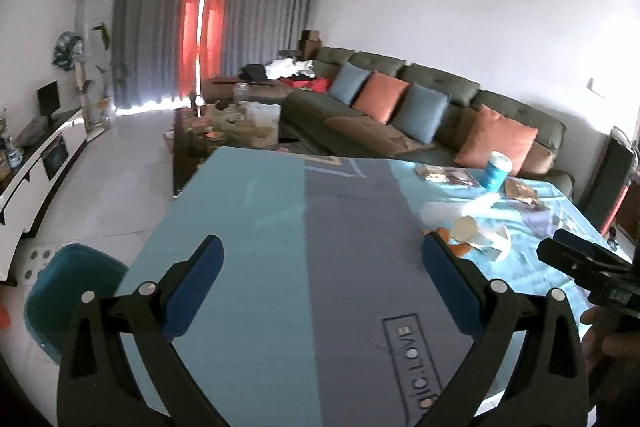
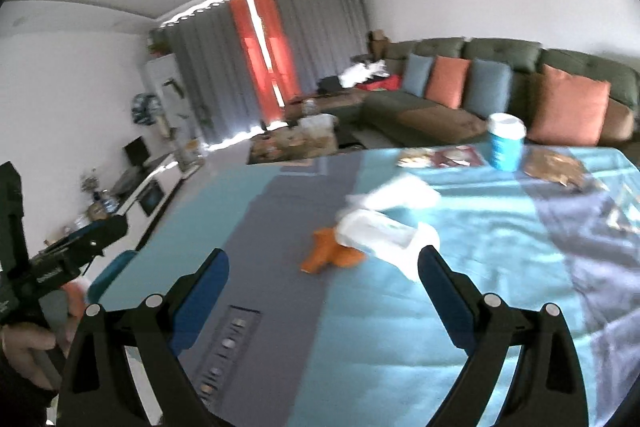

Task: Collect trash
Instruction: 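Grasp the white blue-dotted paper cup with the right tool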

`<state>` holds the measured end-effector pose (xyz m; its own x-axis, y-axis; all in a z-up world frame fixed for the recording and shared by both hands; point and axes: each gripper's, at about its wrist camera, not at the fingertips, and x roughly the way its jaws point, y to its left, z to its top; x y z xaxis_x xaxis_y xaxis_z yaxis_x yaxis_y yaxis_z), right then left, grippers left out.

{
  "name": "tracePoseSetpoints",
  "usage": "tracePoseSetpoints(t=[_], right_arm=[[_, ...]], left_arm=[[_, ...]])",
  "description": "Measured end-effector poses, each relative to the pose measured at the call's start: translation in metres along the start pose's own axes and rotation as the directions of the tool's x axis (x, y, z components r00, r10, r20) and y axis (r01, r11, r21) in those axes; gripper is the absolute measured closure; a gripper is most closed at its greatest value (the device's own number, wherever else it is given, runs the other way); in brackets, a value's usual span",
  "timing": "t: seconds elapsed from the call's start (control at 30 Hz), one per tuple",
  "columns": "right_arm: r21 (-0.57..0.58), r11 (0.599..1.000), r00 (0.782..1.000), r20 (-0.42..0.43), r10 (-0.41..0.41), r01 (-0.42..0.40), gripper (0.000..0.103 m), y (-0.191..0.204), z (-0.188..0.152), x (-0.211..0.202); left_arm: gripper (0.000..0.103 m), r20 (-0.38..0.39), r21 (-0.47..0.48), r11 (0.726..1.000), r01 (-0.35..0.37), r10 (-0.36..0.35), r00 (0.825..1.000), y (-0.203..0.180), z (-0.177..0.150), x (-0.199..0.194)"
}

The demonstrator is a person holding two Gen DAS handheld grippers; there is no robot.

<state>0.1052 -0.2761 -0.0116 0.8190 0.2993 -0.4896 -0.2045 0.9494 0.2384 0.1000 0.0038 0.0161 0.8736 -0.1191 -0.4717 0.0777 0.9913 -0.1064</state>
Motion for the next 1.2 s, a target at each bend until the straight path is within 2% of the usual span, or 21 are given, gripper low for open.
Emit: tracePoseSetpoints(t=[0.13,0.3,0.6,0.8,1.03,1.2], right_arm=[[0.034,0.999,1.000,-0.003,-0.031,0.032,0.011,-0.022,-0.011,-0.007],[0.077,0.996,0.999,0.000,-0.045,0.045,0.011,-0.042,-0.008,-0.007],[0.119,0.991,0.998,-0.042,-0.051,0.056,0.011,-0.066,0.012,0.023],[0.139,0.989,0.995,-0.095,-0.040,0.053,0.011,-0.068,0.004,0.043],[0.196,0.980,0.995,-0.103,-0.016,0.036,0.011,-0.056,0.004,0.071],[0.211,0.975,0.992,-0.113,-0.051,0.074,0.007,-0.043,0.007,0.095]], left_arm=[[0.005,-0.024,0.032,0.999,0.039,-0.039,0.999,-0.022,-0.003,0.016],[0.005,-0.064,0.066,0.995,0.076,-0.071,0.995,-0.042,-0.009,0.037],[0.005,-0.097,0.120,0.984,0.131,-0.120,0.988,-0.070,-0.005,0.067],[0.005,-0.085,0.128,0.977,0.171,-0.161,0.983,-0.088,0.014,0.087],[0.005,-0.059,0.086,0.973,0.212,-0.208,0.976,-0.103,0.048,0.111],[0.005,-0.032,0.083,0.975,0.208,-0.206,0.978,-0.107,0.065,0.118]])
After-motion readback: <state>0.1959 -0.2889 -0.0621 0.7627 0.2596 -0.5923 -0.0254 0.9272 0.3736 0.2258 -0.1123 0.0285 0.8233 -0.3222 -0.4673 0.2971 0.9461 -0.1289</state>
